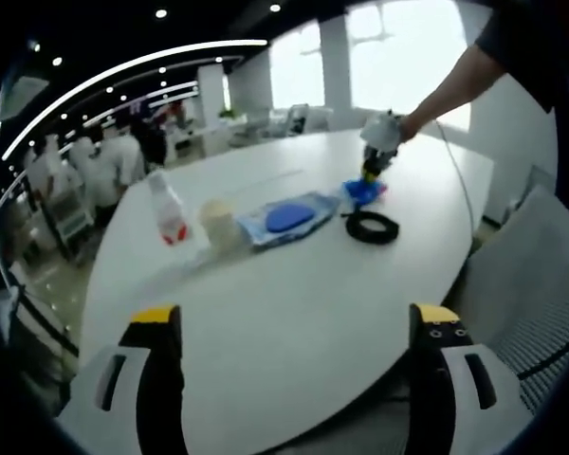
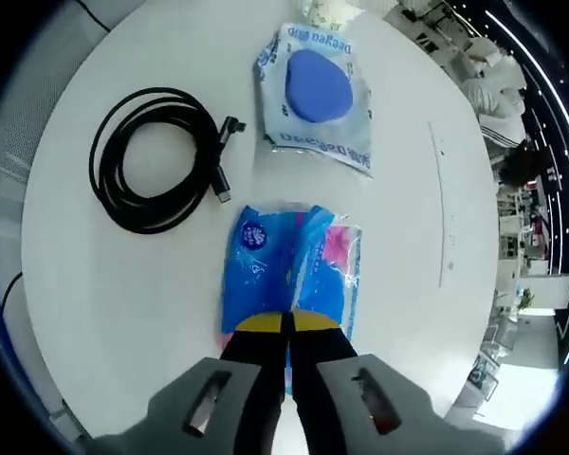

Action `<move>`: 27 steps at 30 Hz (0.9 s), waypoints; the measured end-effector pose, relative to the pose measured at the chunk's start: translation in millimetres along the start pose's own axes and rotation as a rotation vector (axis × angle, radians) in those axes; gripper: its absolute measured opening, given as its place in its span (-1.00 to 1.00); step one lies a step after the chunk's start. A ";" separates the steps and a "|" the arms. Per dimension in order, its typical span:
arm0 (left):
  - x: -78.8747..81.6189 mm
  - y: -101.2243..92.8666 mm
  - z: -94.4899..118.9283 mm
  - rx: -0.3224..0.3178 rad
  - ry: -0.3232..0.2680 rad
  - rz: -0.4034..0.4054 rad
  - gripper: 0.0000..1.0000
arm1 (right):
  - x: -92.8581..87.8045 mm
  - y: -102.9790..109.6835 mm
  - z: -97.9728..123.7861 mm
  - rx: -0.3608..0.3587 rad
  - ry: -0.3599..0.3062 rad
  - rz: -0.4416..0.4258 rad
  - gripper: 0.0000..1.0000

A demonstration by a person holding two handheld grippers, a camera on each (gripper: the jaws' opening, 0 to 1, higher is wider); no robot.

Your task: Arrange the tabletop items into an orderly group along one side of the table until the central work area is clear of visible clutter.

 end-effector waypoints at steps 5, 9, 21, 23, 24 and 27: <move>-0.1 0.5 0.1 0.005 0.001 -0.005 0.91 | -6.3 -7.7 -5.4 0.003 -0.002 0.038 -1.00; 0.3 1.8 0.8 0.017 -0.003 0.004 0.90 | -12.5 -15.5 -11.4 -0.001 -0.014 0.063 -1.00; -0.1 -0.2 0.8 0.004 0.009 -0.008 0.86 | -11.6 -21.8 -24.7 -0.003 -0.008 0.088 -1.00; -0.6 0.2 0.6 0.005 0.012 -0.010 0.85 | -10.9 -22.3 -28.0 -0.001 -0.004 0.093 -1.00; -0.7 0.6 0.6 0.006 0.013 -0.011 0.85 | -11.2 -23.0 -29.8 0.000 -0.002 0.096 -1.00; -1.3 1.4 0.4 0.010 0.015 -0.008 0.85 | -8.6 -23.6 -33.0 0.004 -0.005 0.060 -1.00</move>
Point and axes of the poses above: the point that each gripper's makers call its tool centre point, and the gripper's own axes: z roughly backward along the fingers, y roughly to its left, x roughly out of its top, the point moved 8 cm from there along z, roughly backward along the fingers, and after that the axes turned 11 degrees about -y, right-handed, at the moved point
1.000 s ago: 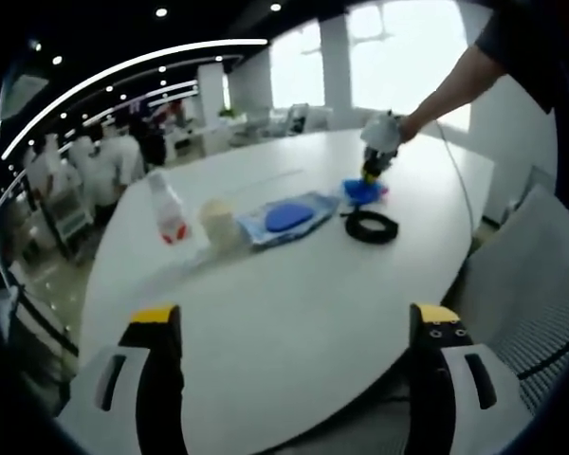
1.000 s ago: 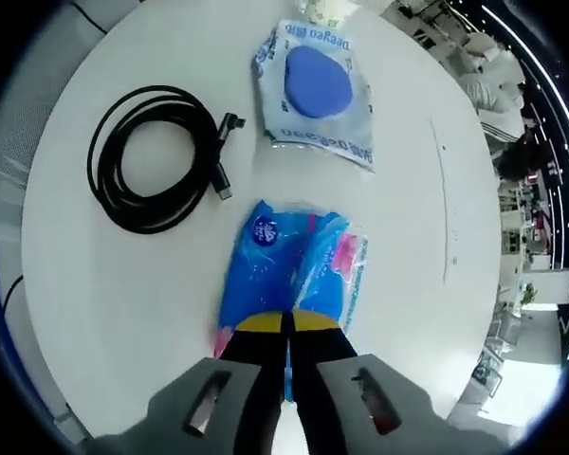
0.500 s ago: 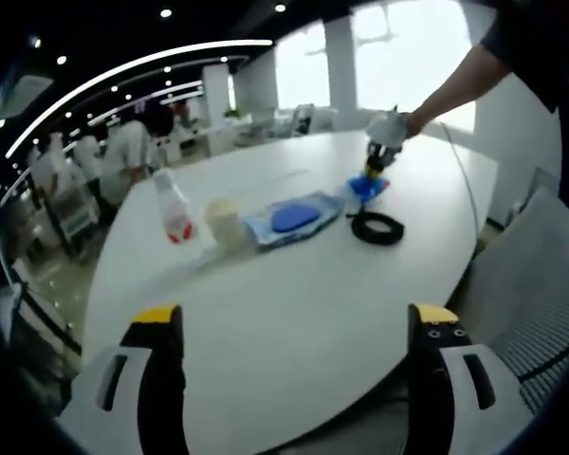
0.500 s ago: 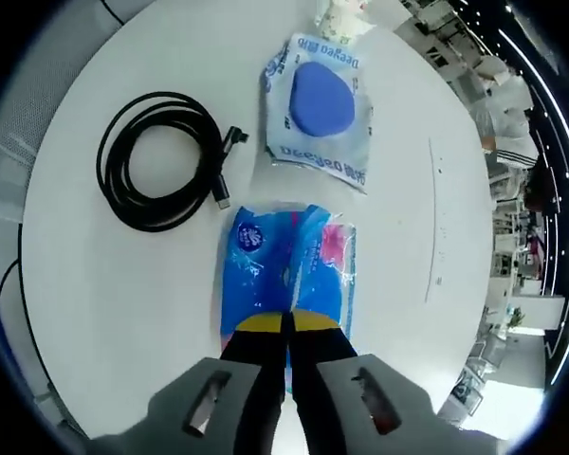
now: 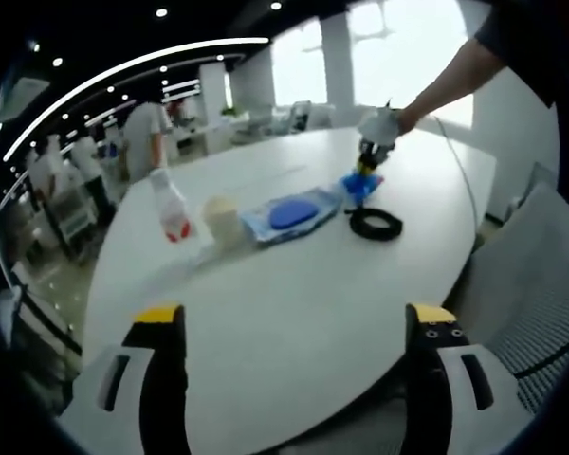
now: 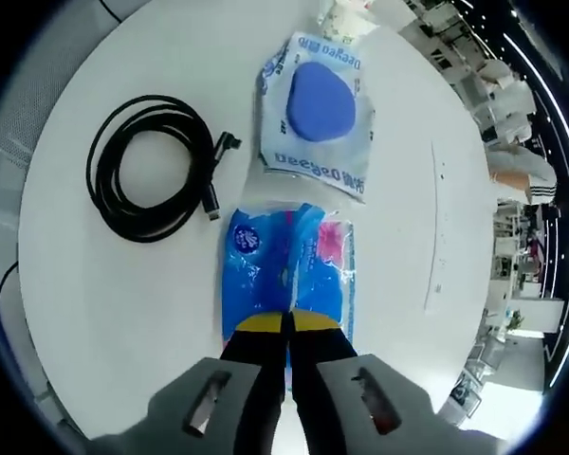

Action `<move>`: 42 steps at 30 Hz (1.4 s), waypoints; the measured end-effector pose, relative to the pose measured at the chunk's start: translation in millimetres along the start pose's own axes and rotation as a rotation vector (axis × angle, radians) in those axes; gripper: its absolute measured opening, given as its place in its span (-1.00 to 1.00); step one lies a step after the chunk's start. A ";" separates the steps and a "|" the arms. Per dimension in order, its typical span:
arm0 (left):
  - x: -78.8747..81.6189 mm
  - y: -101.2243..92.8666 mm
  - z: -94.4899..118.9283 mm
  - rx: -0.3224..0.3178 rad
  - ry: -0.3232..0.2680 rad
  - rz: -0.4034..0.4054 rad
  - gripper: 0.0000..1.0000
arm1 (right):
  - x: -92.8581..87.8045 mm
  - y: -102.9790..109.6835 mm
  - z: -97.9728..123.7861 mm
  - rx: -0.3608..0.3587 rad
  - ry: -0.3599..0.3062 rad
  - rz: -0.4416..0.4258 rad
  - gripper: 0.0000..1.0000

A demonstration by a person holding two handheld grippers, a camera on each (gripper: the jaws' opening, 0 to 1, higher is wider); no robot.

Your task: Arrange the tabletop items into an orderly group along one side of the table until the central work area is clear of visible clutter.

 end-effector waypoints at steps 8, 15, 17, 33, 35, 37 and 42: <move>-1.4 1.9 -0.7 0.009 0.010 -0.001 0.84 | -1.3 -0.8 -6.5 0.002 0.017 -0.014 -1.00; -2.1 3.0 -1.1 0.014 0.014 -0.004 0.82 | 0.1 2.6 -10.9 0.018 0.022 0.019 -1.00; -2.4 3.2 -1.1 0.016 0.015 -0.002 0.82 | 1.4 3.7 -9.8 0.018 0.018 0.021 -1.00; -4.8 1.8 -0.7 0.009 0.029 -0.011 0.81 | 2.3 8.8 -5.1 -0.002 -0.015 0.006 -1.00; -4.5 2.0 -0.3 0.010 0.027 -0.012 0.81 | 2.2 8.8 -5.4 -0.008 -0.008 -0.010 -1.00; -4.5 2.2 0.2 0.012 0.028 -0.011 0.81 | 2.8 10.6 -5.8 -0.003 -0.006 -0.039 -1.00; -3.8 2.5 1.0 0.015 0.022 -0.011 0.81 | 3.5 11.3 -5.8 -0.024 -0.003 -0.064 -0.89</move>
Point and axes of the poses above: the point that each gripper's makers call its tool centre point, and the gripper's own axes: z roughly backward along the fingers, y roughly to its left, x roughly out of its top, the point moved 8 cm from there along z, roughly backward along the fingers, and after that the axes turned 11 degrees about -y, right-handed, at the moved point
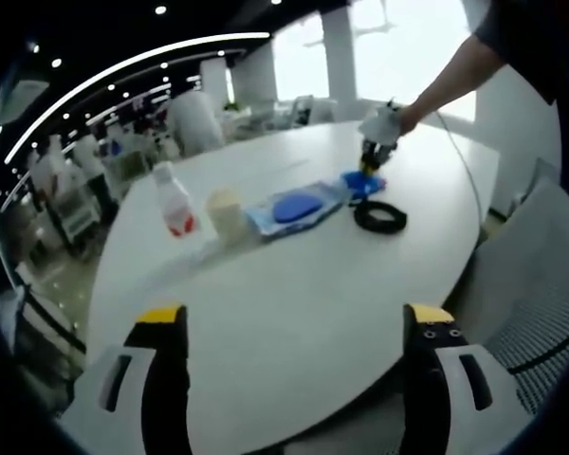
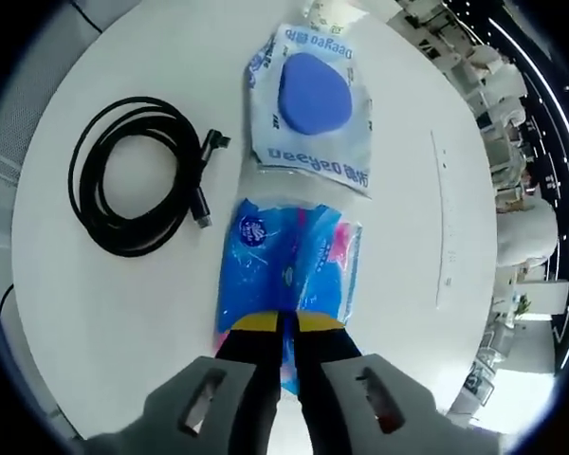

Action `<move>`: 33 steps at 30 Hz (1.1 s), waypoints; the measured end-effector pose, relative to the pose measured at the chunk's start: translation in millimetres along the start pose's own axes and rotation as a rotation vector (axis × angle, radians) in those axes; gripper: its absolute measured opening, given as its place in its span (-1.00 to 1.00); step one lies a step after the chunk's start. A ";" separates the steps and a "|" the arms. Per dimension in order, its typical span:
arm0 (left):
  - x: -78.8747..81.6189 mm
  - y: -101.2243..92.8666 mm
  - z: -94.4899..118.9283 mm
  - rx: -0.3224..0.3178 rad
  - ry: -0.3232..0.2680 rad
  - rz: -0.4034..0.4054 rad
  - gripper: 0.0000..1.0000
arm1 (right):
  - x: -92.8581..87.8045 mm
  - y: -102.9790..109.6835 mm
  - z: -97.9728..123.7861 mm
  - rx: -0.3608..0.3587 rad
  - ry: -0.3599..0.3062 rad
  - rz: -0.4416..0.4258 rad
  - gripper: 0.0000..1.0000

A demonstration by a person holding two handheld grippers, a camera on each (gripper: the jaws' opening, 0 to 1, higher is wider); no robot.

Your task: Arrange the tabletop items into an orderly group along one side of the table until the central work area is clear of visible clutter.

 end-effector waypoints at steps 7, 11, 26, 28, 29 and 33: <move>1.0 0.3 0.2 0.001 -0.010 0.002 0.81 | 2.6 -1.6 6.6 -0.056 0.000 -0.031 -0.71; 1.7 -0.2 -0.1 -0.004 -0.014 0.002 0.81 | 10.4 2.8 17.0 -0.086 -0.008 -0.067 -0.63; 4.7 -2.5 -1.0 -0.015 -0.027 -0.006 0.81 | 30.7 6.7 29.0 -0.120 -0.125 -0.143 -0.52; 5.0 -2.8 -1.0 -0.015 -0.029 -0.006 0.81 | 35.7 9.1 28.6 -0.116 -0.138 -0.136 -0.50; 5.3 -2.8 -0.9 -0.015 -0.032 -0.005 0.81 | 38.2 10.4 27.6 -0.109 -0.152 -0.142 -0.49; 5.6 -2.8 -0.7 -0.014 -0.036 0.000 0.82 | 42.3 15.0 22.1 -0.072 -0.182 -0.145 -0.46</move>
Point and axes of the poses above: the point that each gripper's makers call its tool centre point, and the gripper's own axes: z roughly backward along the fingers, y roughly to its left, x roughly out of its top, the point moved 8 cm from there along z, roughly backward along the fingers, and after that the axes turned 11 degrees about -y, right-handed, at the moved point
